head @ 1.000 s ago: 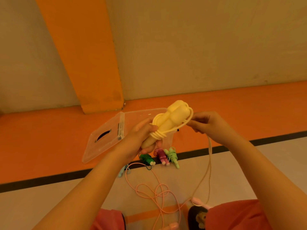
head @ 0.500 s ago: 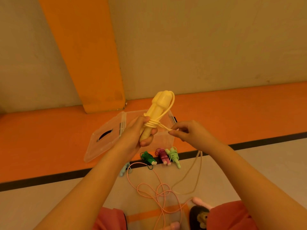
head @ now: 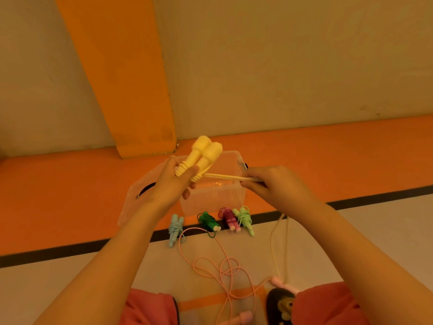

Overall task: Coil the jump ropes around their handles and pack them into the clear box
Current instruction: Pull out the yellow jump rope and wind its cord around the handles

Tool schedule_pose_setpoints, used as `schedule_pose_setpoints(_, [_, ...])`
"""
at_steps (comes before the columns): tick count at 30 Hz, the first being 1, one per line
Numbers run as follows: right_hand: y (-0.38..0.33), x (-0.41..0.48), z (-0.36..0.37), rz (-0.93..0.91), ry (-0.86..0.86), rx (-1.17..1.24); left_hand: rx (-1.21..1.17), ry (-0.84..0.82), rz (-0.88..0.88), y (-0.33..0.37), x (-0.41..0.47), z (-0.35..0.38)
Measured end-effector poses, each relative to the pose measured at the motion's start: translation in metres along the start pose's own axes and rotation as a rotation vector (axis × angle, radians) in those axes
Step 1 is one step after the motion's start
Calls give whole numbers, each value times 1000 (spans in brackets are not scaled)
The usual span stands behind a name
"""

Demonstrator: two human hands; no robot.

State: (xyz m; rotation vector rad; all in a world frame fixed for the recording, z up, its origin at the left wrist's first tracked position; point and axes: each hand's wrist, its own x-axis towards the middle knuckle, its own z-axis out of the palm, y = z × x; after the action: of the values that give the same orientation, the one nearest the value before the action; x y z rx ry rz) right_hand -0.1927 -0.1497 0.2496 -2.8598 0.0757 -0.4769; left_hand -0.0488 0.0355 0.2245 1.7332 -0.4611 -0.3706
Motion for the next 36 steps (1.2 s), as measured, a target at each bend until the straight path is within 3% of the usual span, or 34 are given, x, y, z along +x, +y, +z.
schedule_pose_setpoints(2, [-4, 1, -2, -94, 72, 6, 212, -42, 50, -4, -2, 4])
schedule_pose_setpoints(8, [-7, 1, -2, -216, 161, 91, 512, -251, 99, -1, -16, 25])
schedule_pose_setpoints(13, [-3, -2, -1, -146, 141, 208, 572, -449, 120, 1, -35, 41])
schedule_pose_setpoints(17, [7, -3, -1, -56, 111, 294, 508, -483, 80, 14, -46, 45])
schedule_pose_setpoints(24, [9, -1, -4, 26, 26, 338, 851, -481, 262, 3, -44, 50])
schedule_pose_setpoints(27, [22, -2, -8, 141, -13, 460, 733, -558, 282, 11, -47, 46])
schedule_pose_setpoints(31, [40, -6, -19, 253, -12, 705, 397, -591, 224, 27, -53, 38])
schedule_pose_setpoints(36, [45, -9, -23, 252, 34, 672, -22, -495, 110, 34, -50, 33])
